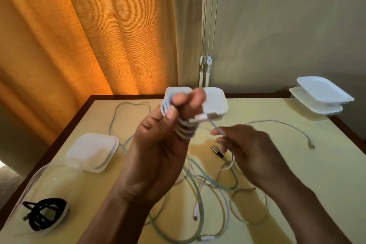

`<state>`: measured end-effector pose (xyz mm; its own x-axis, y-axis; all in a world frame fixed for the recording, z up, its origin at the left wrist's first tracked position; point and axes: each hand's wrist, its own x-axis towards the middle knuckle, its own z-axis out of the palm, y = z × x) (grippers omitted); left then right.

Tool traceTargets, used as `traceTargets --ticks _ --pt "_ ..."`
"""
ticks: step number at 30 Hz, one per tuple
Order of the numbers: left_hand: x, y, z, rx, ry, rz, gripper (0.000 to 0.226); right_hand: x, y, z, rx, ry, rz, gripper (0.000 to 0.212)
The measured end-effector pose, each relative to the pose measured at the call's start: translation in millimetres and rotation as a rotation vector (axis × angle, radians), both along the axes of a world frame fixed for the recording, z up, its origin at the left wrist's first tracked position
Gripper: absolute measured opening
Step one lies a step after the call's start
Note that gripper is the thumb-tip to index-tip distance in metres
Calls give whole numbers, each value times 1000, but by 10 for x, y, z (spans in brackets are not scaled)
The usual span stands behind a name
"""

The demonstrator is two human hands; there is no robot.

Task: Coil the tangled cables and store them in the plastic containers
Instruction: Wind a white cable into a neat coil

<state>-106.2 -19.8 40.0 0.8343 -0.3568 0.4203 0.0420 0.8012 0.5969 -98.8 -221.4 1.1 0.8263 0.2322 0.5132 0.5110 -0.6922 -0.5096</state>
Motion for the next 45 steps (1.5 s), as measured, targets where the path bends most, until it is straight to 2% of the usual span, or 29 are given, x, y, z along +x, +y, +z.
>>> traceTargets --ticks 2,4,8,11,14,17,21,24,27,31,34,36,38,42,45 --pt "58 -43 23 21 98 252 21 -89 197 14 -66 179 78 31" --pt "119 -22 -14 173 93 443 26 -169 306 30 -204 237 149 28" --pt "114 110 -186 682 -158 654 31 -330 364 210 -374 146 161 23" --pt "63 190 -287 1138 -395 646 31 -348 321 277 -469 14 112 22" --pt "50 232 -319 1398 -534 507 30 -300 177 315 -517 -147 68 21" --pt "67 274 -242 1413 -447 268 33 -281 42 302 -489 -240 7 28" --pt "46 299 -184 1299 -370 24 18 -222 -47 292 -439 -454 -50 25" --pt "24 316 -177 1076 -270 -160 23 -142 -176 255 -314 -510 -108 22" --pt "11 267 -143 749 -234 -292 23 -42 -264 125 -196 -401 -128 27" --pt "-27 99 -177 249 -123 -185 25 52 -134 -115 -183 -178 -22 38" --pt "-10 11 -126 121 56 108 27 -1 26 -226 -204 37 20 53" --pt "14 2 -104 193 93 300 30 -59 115 -215 -217 80 61 58" --pt "27 20 -128 403 15 458 31 -126 218 -132 -302 33 90 57" --pt "24 149 -220 1034 -420 662 30 -233 272 51 -435 -83 51 42" --pt "68 234 -305 1403 -721 666 17 -281 155 184 -423 -195 -35 29"
